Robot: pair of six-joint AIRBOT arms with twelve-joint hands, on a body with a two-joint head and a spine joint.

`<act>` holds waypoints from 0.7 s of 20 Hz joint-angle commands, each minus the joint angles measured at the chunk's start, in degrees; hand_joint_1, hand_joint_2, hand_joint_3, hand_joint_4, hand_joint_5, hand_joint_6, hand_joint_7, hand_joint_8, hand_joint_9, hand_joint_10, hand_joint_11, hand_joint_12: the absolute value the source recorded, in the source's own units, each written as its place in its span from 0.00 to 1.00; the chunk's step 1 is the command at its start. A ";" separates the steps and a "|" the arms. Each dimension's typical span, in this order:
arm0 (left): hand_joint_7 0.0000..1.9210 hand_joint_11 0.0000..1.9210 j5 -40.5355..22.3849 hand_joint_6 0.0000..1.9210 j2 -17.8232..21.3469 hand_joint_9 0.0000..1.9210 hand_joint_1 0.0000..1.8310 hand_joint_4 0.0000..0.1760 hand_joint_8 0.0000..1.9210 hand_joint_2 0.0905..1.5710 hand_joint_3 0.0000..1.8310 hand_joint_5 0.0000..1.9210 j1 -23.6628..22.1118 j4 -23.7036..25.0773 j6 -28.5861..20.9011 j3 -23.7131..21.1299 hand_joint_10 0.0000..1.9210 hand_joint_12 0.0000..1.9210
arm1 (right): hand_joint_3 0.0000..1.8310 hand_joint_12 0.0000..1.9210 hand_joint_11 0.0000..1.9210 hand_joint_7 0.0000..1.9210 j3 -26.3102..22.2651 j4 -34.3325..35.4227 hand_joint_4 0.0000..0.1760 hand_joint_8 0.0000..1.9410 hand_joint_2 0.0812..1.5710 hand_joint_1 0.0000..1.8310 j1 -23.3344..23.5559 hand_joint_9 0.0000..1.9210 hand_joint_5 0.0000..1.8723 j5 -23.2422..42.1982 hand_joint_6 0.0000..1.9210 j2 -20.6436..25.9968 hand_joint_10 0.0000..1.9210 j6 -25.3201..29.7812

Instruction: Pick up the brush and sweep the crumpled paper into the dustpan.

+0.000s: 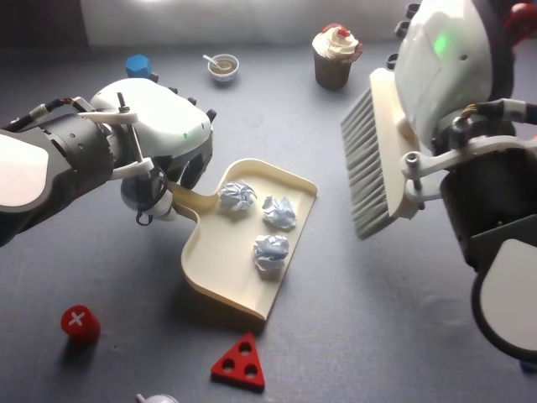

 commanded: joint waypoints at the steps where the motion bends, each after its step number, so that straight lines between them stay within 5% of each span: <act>1: 0.61 0.40 3.69 0.52 0.24 0.60 0.68 0.00 0.28 0.66 0.00 0.54 -0.65 1.61 0.37 0.00 0.00 0.40 | 0.00 1.00 0.45 0.49 -0.49 -6.87 0.00 1.00 0.91 0.35 0.02 0.46 0.48 -4.05 1.00 0.94 1.00 -1.26; 14: 0.59 0.39 3.68 0.54 0.63 0.59 0.68 0.00 0.31 0.67 0.00 0.54 -0.61 1.55 0.39 0.49 0.00 0.40 | 0.00 1.00 0.43 0.47 -6.91 -5.26 0.00 1.00 0.91 0.36 -1.76 0.44 0.46 -3.33 1.00 5.82 1.00 -2.07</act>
